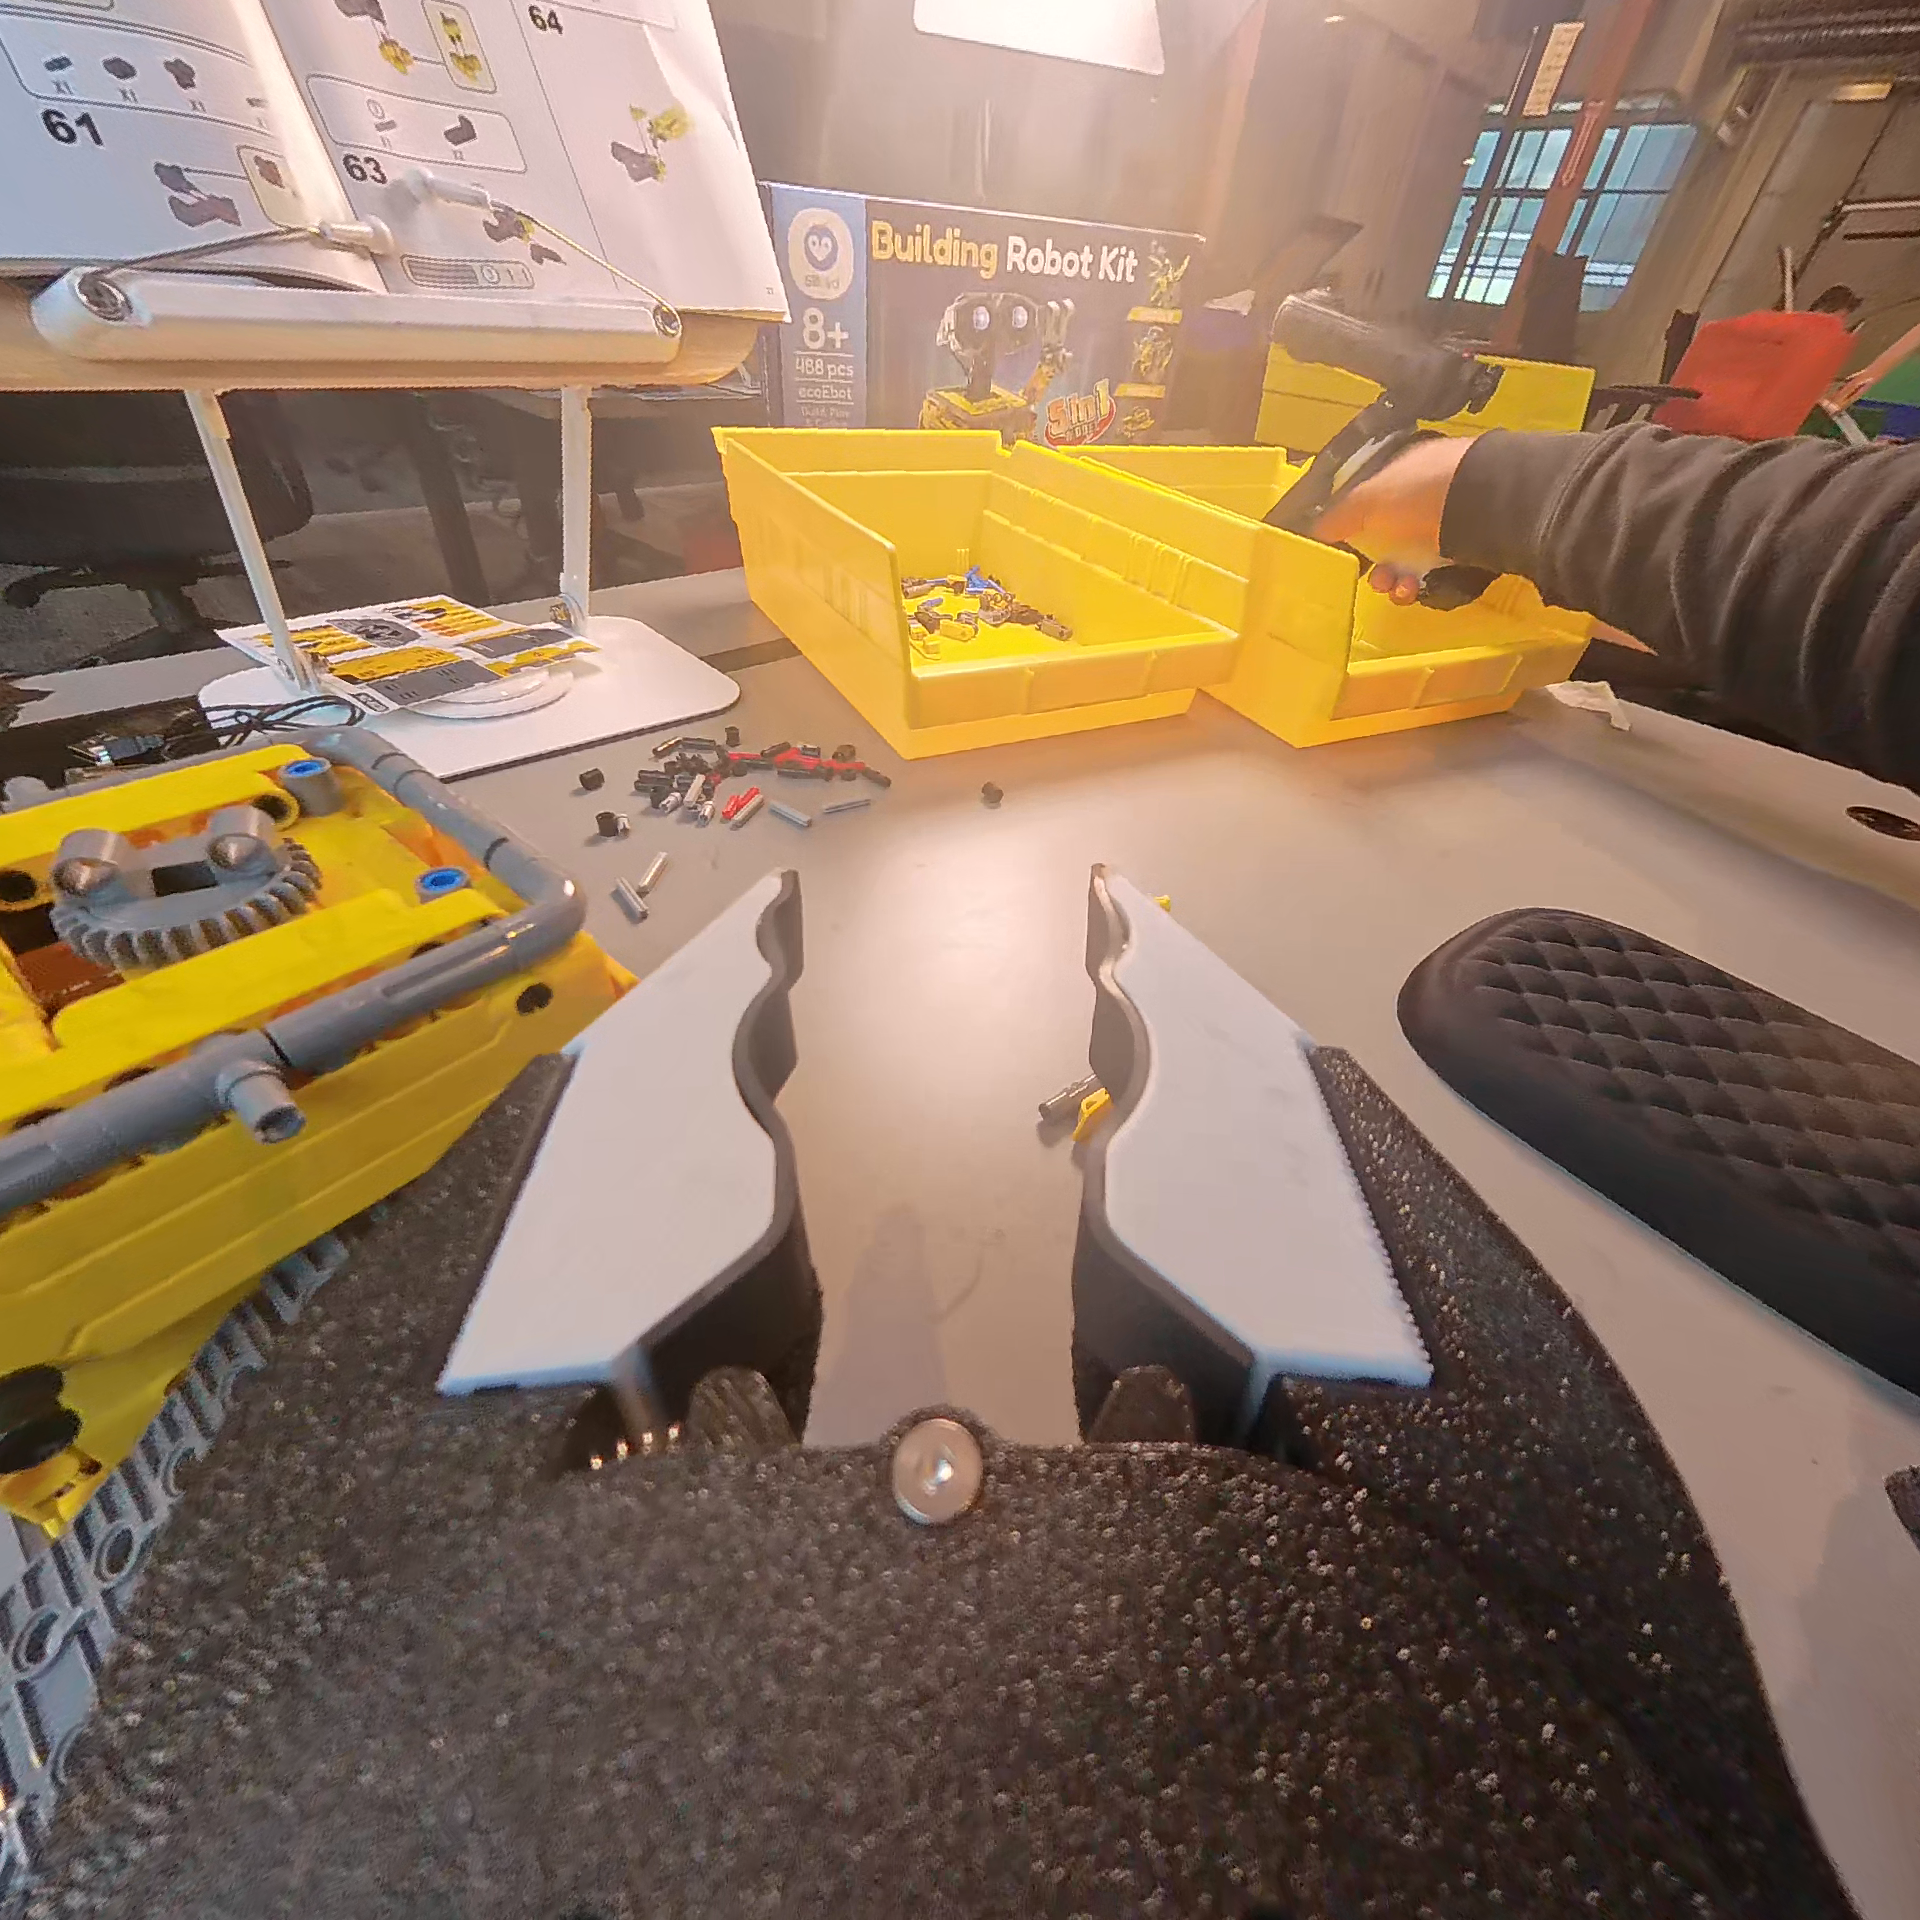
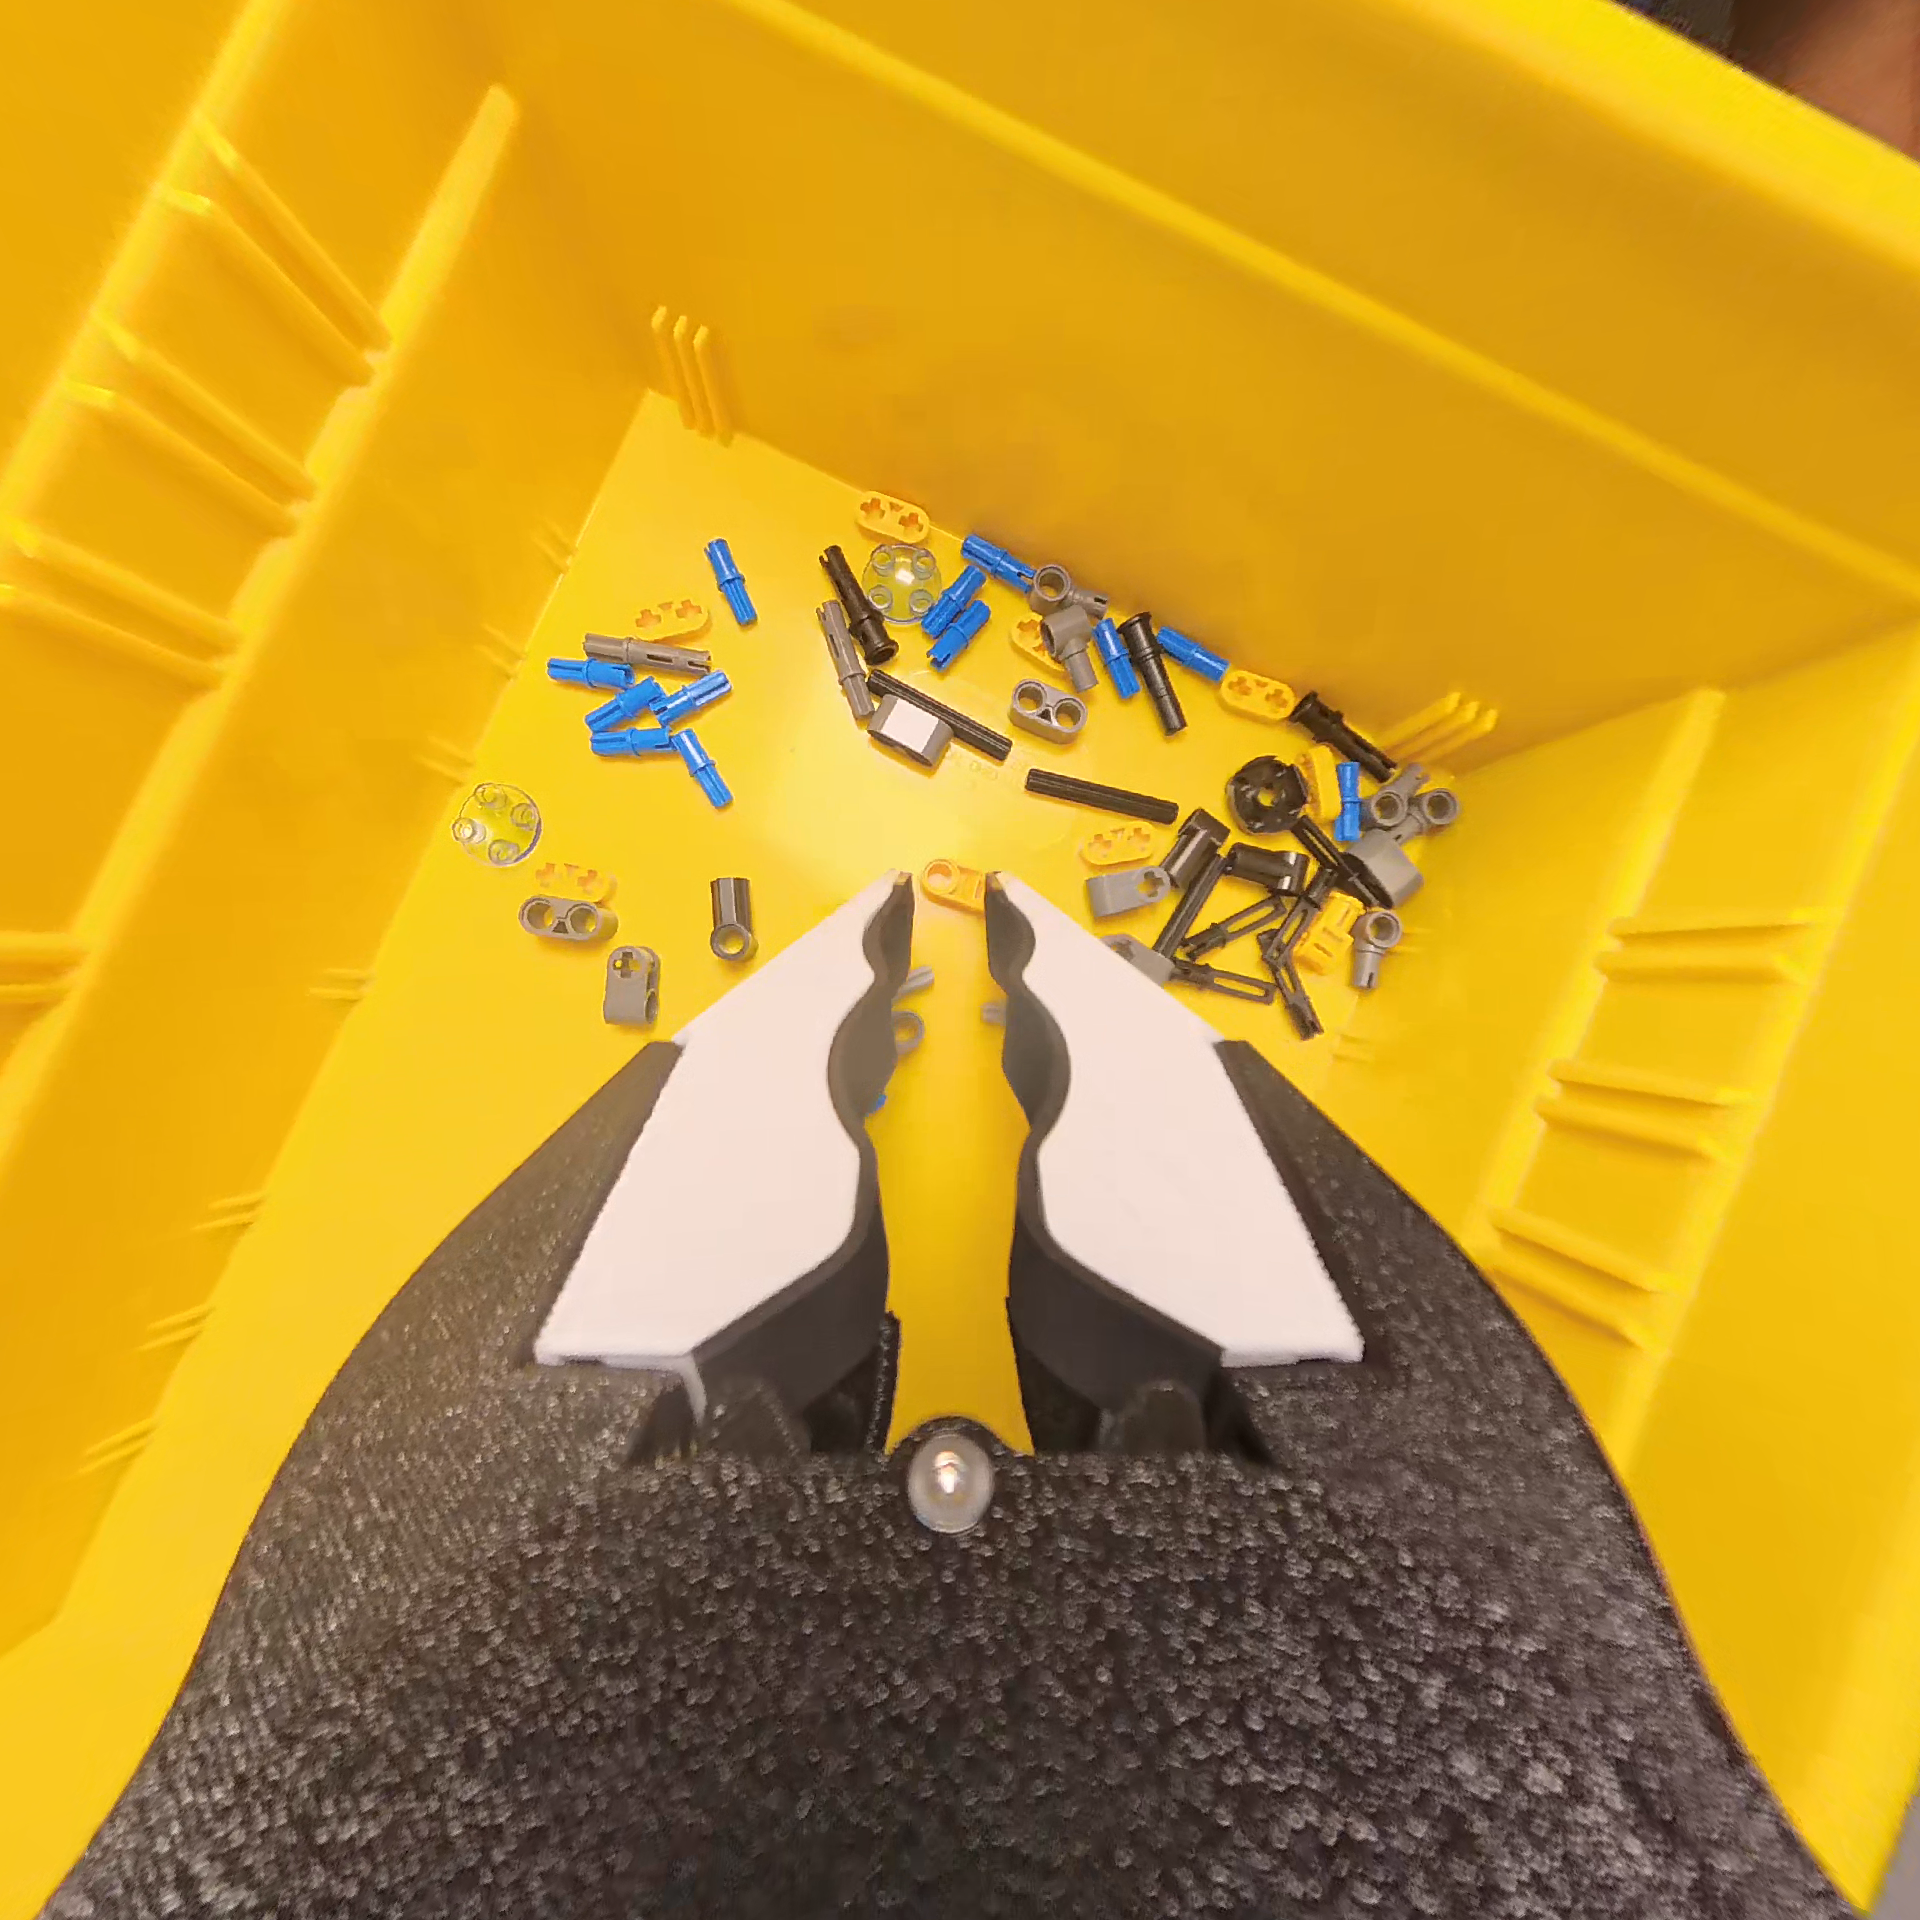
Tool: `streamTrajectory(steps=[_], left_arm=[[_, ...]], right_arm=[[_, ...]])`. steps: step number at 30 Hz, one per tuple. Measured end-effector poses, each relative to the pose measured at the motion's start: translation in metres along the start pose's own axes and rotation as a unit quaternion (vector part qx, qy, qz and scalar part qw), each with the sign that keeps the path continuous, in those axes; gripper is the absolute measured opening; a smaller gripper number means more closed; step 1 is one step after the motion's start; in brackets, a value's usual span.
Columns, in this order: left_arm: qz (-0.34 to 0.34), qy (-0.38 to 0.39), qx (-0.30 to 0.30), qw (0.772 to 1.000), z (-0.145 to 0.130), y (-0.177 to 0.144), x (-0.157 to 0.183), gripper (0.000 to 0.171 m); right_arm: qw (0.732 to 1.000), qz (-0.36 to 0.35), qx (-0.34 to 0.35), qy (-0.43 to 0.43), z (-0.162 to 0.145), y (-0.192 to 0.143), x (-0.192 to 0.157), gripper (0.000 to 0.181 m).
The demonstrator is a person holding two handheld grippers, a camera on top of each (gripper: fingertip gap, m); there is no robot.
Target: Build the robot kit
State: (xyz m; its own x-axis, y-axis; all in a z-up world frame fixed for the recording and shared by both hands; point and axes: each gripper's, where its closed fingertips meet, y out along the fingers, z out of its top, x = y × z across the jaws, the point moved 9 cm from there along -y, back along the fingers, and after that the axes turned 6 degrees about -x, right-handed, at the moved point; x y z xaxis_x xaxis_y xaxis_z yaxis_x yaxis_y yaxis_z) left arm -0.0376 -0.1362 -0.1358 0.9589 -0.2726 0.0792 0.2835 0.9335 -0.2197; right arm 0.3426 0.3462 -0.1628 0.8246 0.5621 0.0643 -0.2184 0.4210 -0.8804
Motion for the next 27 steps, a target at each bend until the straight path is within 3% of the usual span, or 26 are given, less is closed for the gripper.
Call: streamTrajectory(steps=[11,27], left_arm=[[-0.003,-0.004,0.005,1.0,0.001,-0.001,-0.001,0.054],[-0.006,-0.007,0.009,1.0,0.001,-0.003,-0.001,0.054]], right_arm=[[1.0,0.014,0.005,0.005,-0.005,0.003,-0.003,0.004],[0.998,0.043,0.048,0.0,-0.008,-0.024,-0.005,0.025]])
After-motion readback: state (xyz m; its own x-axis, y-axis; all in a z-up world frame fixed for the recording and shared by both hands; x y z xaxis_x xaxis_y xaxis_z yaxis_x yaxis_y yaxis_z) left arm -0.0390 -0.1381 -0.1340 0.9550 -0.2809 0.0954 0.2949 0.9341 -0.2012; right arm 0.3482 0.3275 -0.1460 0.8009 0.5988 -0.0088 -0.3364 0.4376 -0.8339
